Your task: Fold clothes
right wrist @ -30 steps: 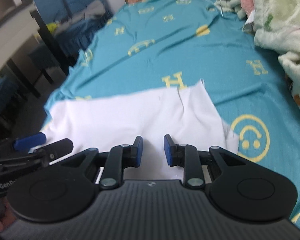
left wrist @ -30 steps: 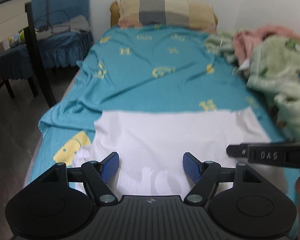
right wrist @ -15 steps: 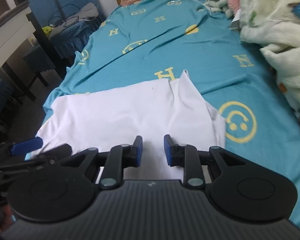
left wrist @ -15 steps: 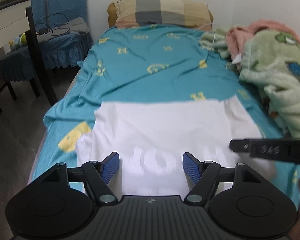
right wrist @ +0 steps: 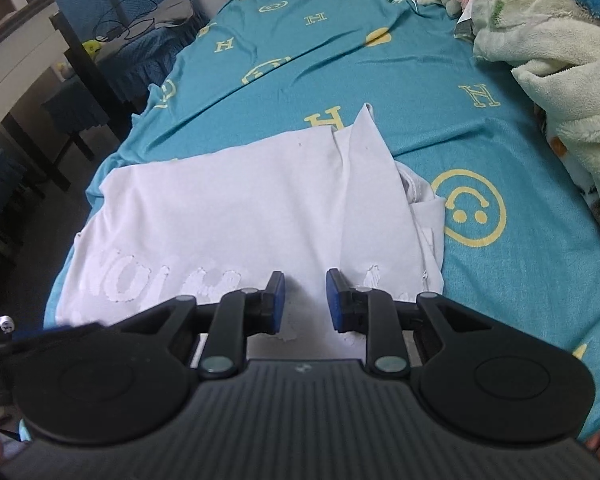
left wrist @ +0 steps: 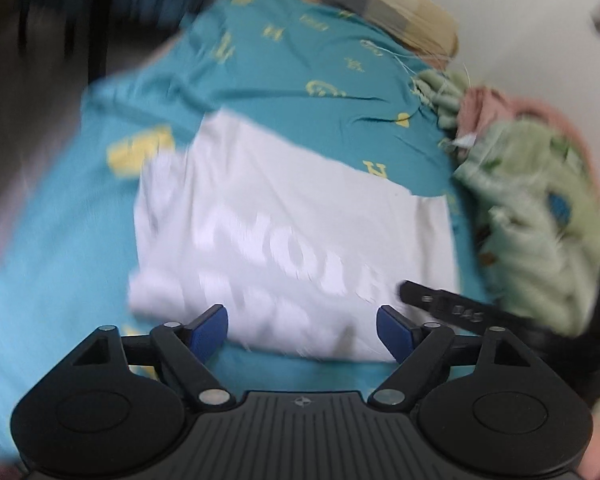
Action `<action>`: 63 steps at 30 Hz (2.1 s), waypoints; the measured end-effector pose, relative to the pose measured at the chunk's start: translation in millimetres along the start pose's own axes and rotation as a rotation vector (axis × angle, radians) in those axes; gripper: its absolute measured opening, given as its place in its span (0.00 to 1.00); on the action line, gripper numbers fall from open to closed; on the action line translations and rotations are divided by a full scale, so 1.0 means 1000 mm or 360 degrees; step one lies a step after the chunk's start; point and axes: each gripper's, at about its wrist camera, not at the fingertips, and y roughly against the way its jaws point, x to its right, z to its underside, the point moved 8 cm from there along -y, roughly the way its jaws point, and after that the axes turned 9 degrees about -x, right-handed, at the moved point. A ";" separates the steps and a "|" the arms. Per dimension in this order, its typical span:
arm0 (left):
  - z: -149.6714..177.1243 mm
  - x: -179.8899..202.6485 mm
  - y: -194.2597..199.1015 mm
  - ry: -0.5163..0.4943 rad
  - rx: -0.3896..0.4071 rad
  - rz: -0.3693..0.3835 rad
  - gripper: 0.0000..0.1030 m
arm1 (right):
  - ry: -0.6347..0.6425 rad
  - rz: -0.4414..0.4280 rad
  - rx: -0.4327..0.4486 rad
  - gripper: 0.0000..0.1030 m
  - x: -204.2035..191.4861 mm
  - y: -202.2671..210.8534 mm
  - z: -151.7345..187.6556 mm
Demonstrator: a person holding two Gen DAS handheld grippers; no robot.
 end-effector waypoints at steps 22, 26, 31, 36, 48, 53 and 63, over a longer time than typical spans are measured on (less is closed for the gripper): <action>-0.007 -0.066 -0.016 0.0757 0.0202 0.0333 0.31 | -0.0445 -0.0774 0.0015 0.27 -0.013 0.042 -0.007; -0.009 -0.057 -0.004 0.0752 0.0262 0.0390 0.25 | -0.0609 -0.1180 -0.0215 0.39 -0.042 0.039 0.014; -0.011 -0.050 0.010 0.0730 0.0309 0.0435 0.23 | -0.1073 -0.1364 -0.0526 0.79 -0.048 0.002 0.047; -0.014 -0.050 0.010 0.0760 0.0305 0.0459 0.22 | -0.1328 -0.1165 -0.0368 0.78 -0.014 -0.007 0.049; -0.009 -0.068 -0.006 0.0898 0.0178 0.0443 0.34 | -0.1551 -0.0786 -0.0080 0.32 0.037 -0.009 0.050; -0.009 -0.075 -0.021 0.0971 0.0090 0.0475 0.61 | -0.1477 -0.0808 -0.0021 0.23 0.044 -0.003 0.044; -0.015 -0.091 -0.028 0.1036 0.0122 0.0463 0.53 | -0.1364 -0.0856 0.0065 0.19 0.040 0.007 0.028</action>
